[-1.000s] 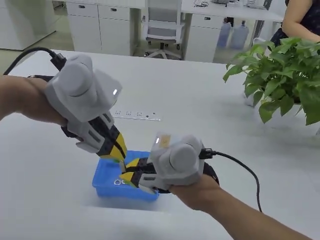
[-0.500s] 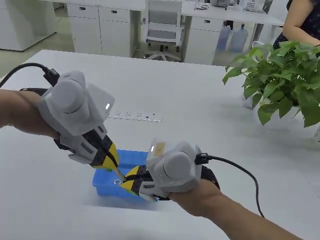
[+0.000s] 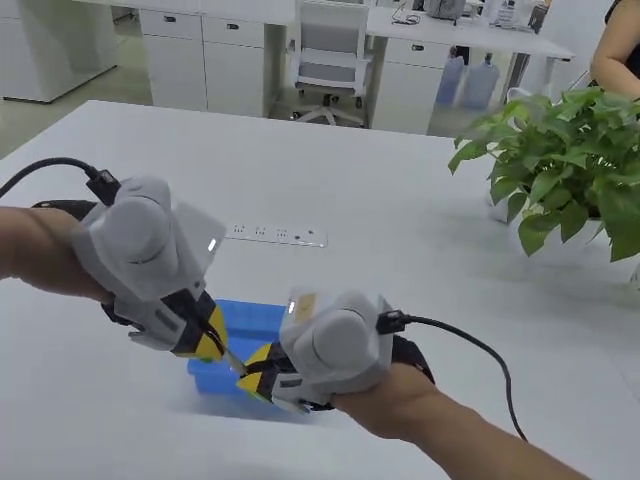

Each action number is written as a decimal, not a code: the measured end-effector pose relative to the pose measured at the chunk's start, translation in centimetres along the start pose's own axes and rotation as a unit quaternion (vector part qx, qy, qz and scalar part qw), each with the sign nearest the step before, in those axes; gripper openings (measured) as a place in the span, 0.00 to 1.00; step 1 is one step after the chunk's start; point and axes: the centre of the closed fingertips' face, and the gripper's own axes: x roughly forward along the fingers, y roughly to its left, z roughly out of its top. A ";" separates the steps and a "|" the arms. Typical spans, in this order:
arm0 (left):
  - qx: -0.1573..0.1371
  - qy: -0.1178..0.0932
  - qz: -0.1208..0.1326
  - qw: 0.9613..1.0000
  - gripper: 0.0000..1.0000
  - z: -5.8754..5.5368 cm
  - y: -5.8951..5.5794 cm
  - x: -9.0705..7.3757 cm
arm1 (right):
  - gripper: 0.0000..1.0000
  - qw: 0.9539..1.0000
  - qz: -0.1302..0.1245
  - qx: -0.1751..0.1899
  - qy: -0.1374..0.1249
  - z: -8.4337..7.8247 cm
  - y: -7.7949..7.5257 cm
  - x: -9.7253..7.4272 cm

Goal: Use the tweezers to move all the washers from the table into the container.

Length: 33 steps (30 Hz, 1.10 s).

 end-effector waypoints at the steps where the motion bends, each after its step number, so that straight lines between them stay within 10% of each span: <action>1: -0.001 0.000 -0.001 1.000 0.07 0.0 -0.1 0.0 | 0.05 1.000 0.002 -0.001 0.002 0.0 0.1 0.0; 33: -0.002 0.013 -0.003 1.000 0.06 -1.8 -0.7 1.9 | 0.06 0.999 0.012 -0.004 0.029 -2.1 0.9 0.0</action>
